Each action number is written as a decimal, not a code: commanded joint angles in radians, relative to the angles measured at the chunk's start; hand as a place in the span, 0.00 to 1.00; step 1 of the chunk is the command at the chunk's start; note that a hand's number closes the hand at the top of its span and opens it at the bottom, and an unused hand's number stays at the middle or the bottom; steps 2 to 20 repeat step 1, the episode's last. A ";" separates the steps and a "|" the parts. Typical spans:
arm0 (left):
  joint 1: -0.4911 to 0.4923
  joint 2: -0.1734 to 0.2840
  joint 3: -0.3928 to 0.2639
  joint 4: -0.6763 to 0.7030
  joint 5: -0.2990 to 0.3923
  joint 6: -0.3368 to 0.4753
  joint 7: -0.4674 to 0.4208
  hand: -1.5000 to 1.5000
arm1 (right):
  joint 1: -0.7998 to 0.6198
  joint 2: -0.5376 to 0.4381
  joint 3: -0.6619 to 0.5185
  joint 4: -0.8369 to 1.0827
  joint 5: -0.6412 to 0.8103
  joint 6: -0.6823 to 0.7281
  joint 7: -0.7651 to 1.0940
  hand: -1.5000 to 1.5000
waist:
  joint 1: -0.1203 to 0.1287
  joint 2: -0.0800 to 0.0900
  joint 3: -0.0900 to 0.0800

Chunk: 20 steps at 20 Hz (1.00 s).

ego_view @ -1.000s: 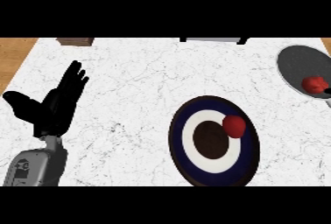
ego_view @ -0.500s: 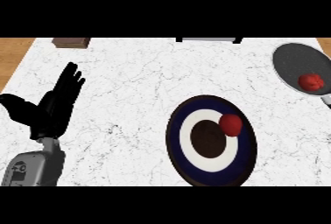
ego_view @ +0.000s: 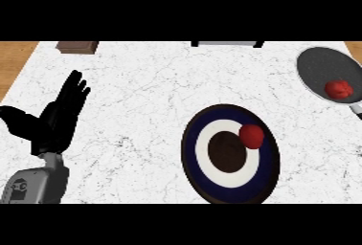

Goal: Pick the bell pepper from the plate and place it in the pan

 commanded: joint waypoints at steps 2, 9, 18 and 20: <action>0.009 0.007 0.022 0.002 0.024 -0.013 -0.010 0.50 | 0.062 -0.013 -0.004 -0.016 -0.013 0.130 -0.125 0.00 | -0.002 -0.002 0.000; 0.009 0.007 0.022 0.002 0.024 -0.013 -0.010 0.50 | 0.062 -0.013 -0.004 -0.016 -0.013 0.130 -0.125 0.00 | -0.002 -0.002 0.000; 0.009 0.007 0.022 0.002 0.024 -0.013 -0.010 0.50 | 0.062 -0.013 -0.004 -0.016 -0.013 0.130 -0.125 0.00 | -0.002 -0.002 0.000; 0.009 0.007 0.022 0.002 0.024 -0.013 -0.010 0.50 | 0.062 -0.013 -0.004 -0.016 -0.013 0.130 -0.125 0.00 | -0.002 -0.002 0.000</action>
